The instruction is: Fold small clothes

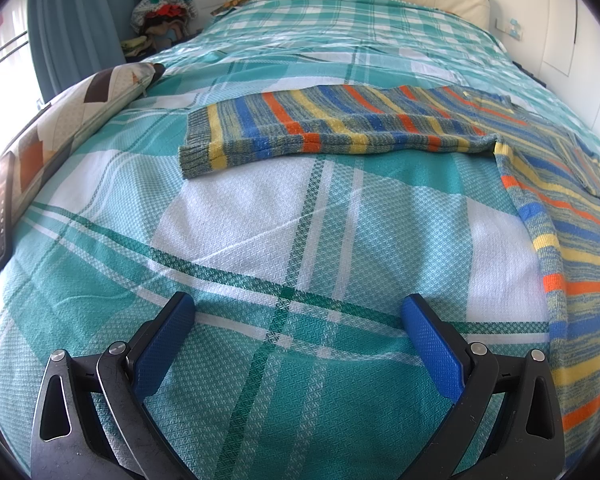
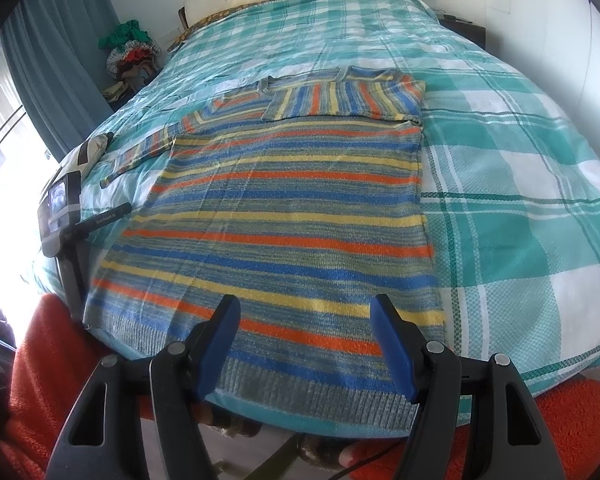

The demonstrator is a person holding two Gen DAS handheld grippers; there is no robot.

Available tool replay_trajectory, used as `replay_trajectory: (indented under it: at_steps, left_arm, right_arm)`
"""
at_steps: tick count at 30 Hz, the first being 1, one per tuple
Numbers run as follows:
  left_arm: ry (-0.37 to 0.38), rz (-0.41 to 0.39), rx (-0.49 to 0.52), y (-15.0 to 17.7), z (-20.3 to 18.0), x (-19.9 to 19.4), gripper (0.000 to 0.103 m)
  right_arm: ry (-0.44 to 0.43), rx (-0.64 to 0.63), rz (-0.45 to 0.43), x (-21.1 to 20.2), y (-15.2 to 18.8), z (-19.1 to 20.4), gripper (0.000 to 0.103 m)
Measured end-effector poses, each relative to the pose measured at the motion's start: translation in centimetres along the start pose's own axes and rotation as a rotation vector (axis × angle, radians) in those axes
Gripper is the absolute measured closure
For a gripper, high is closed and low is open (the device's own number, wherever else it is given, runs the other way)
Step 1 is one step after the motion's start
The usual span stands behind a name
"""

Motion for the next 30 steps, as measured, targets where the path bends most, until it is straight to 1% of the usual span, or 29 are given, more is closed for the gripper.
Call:
replay_trajectory:
  at_steps: [7, 12, 15, 19, 25, 30]
  left_arm:
    - [0.000, 0.000, 0.000, 0.0, 0.0, 0.0, 0.000]
    - [-0.001, 0.000, 0.000, 0.0, 0.0, 0.0, 0.000]
    - [-0.001, 0.001, 0.000, 0.0, 0.0, 0.0, 0.000]
    - [-0.001, 0.000, 0.000, 0.0, 0.0, 0.0, 0.000]
    - [-0.001, -0.005, -0.001, 0.1, 0.1, 0.0, 0.000]
    - [0.015, -0.009, -0.012, 0.1, 0.3, 0.1, 0.000]
  right_arm:
    - [-0.001, -0.015, -0.041, -1.9, -0.3, 0.7, 0.036]
    - [0.036, -0.036, -0.119, -5.3, -0.6, 1.1, 0.036]
    - [0.038, -0.036, -0.143, -6.5, -0.7, 1.2, 0.034]
    - [0.028, -0.034, -0.132, -6.3, -0.5, 1.3, 0.034]
    - [0.013, -0.040, -0.094, -4.2, -0.7, 1.2, 0.034]
    - [0.001, -0.040, -0.057, -2.6, -0.3, 1.1, 0.034]
Point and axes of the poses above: each gripper's, at about its wrist camera, not at the fingertips, and x roughly the way its jaws point, z to its left, y to its underside, the point moved 1 cm from there along x, roughly the way its jaws point, and after that the axes turned 2 degrees about y, right-handed, at the moved point
